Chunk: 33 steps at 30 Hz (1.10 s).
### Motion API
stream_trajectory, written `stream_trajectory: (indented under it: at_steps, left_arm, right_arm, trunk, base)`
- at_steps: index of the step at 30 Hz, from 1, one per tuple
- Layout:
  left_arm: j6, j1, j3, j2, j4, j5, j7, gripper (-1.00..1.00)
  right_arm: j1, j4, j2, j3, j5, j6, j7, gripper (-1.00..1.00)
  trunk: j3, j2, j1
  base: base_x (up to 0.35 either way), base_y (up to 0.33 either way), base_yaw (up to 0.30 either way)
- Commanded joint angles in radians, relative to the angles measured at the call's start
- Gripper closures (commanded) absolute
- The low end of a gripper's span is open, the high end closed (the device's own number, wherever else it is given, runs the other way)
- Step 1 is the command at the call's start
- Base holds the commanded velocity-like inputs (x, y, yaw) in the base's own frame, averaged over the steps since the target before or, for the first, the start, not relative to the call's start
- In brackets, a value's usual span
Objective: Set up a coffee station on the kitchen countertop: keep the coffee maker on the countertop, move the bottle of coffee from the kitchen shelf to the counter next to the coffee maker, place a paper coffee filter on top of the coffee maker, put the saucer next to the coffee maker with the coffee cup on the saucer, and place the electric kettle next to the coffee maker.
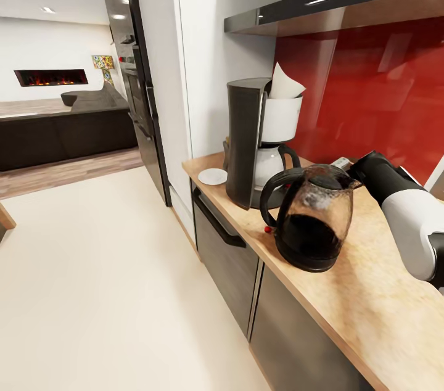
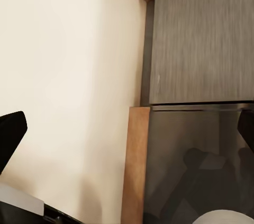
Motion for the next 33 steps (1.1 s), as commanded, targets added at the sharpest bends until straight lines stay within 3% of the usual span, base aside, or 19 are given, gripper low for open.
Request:
stream_trajectory:
  at_steps: [1,20,29,33]
  left_arm:
    - [0.008,0.0,-0.001,0.0,-0.001,0.006,-0.002,-1.0]
    - [0.009,0.0,-0.001,0.0,-0.002,0.005,-0.001,-1.0]
    - [0.009,0.001,-0.001,0.0,-0.002,0.006,-0.001,-1.0]
    - [0.009,0.0,-0.001,0.0,-0.002,0.006,-0.002,-1.0]
  right_arm:
    - [0.0,0.014,0.0,0.0,-0.003,0.013,0.007,1.0]
    - [0.0,0.012,0.0,0.0,-0.003,0.013,0.007,1.0]
    - [-0.003,-0.008,-0.015,-0.004,-0.003,0.016,0.016,1.0]
    - [-0.012,-0.097,-0.036,-0.005,-0.002,0.024,0.058,1.0]
  trunk:
    - [-0.001,0.0,0.0]
    - [0.049,0.112,-0.061]
    - [0.049,0.112,-0.061]
    - [0.049,0.112,-0.061]
  base:
    - [0.0,0.0,0.0]
    - [0.0,0.0,0.0]
    - [0.0,0.0,0.0]
    - [0.0,0.0,0.0]
